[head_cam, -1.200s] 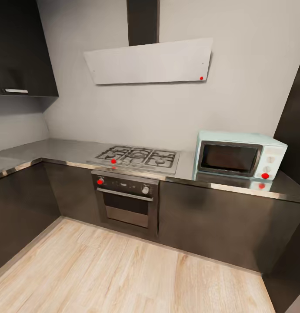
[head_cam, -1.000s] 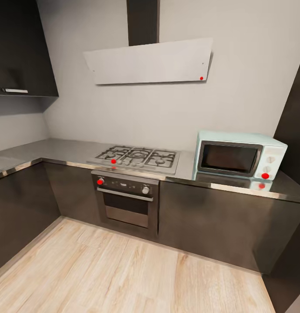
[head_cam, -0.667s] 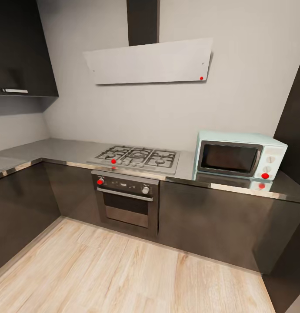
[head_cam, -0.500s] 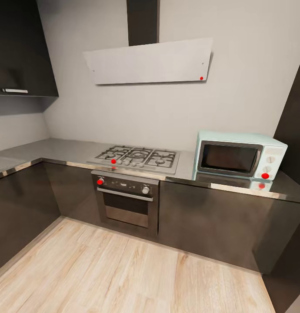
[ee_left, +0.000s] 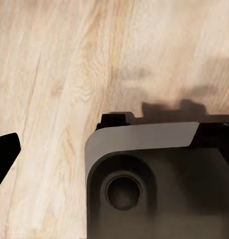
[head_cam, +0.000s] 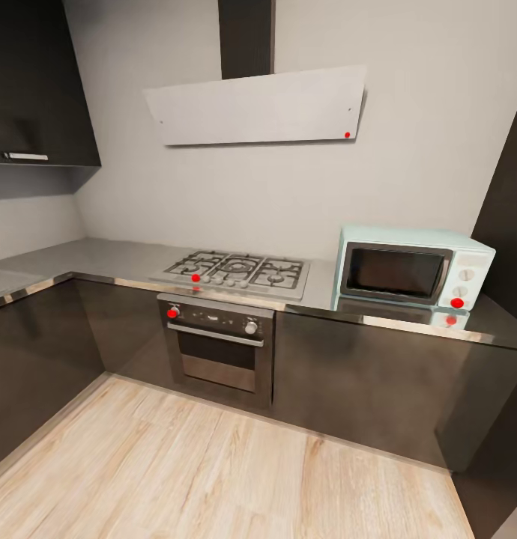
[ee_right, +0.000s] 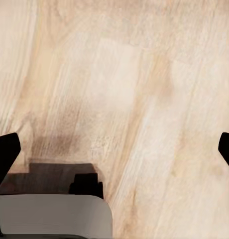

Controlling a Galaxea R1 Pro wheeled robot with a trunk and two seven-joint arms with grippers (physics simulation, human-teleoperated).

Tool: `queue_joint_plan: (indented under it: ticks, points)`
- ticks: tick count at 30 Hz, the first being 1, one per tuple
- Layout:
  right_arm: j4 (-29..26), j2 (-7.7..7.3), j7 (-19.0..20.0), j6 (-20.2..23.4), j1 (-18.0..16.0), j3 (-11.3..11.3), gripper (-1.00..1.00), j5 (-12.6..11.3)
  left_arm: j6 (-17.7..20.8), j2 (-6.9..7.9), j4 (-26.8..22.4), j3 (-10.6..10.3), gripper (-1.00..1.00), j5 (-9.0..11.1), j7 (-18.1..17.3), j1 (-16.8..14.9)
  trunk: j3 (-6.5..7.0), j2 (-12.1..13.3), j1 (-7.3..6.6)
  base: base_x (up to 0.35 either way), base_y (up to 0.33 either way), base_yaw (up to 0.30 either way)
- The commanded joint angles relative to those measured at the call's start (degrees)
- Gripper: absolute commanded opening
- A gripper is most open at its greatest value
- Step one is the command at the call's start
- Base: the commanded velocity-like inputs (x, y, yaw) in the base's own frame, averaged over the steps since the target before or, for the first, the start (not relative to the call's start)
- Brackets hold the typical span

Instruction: Pick up the poster from the kitchen countertop and hang it on one of the wall nails in the kitchen.

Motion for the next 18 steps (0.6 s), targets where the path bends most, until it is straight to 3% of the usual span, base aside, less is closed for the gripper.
queue_joint_plan:
  ticks: [1,8,13,16,18]
  points:
    - [-0.6,-0.24,0.01,-0.2,-0.06,-0.03,1.0,-0.01,-0.09,0.18,-0.98,0.01,1.0,-0.05,0.04,0.04,-0.05,-0.03,0.0,0.0,0.0,0.0]
    - [-8.99,-1.32,-0.11,-0.37,-0.35,-0.06,1.0,0.03,-1.31,1.69,-10.3,0.02,1.0,-0.08,0.12,0.03,-0.05,-0.03,0.0,0.0,0.0,0.0]
    - [-13.03,-1.59,-0.14,-1.04,-0.39,-0.13,1.0,0.09,-1.64,1.94,-17.66,0.02,1.0,-0.1,0.12,0.03,-0.05,-0.03,0.0,0.0,0.0,0.0]
    - [-15.25,-1.7,-0.18,-4.19,-0.4,-0.2,1.0,0.06,-1.7,2.1,-21.71,0.04,1.0,-0.13,0.14,0.03,-0.05,-0.03,0.0,0.0,0.0,0.0]
    - [-16.17,-1.78,-0.22,-8.62,-0.4,-0.23,1.0,-0.03,-1.75,2.6,-24.06,0.1,1.0,-0.11,0.15,0.02,-0.05,-0.03,0.0,0.0,0.0,0.0]
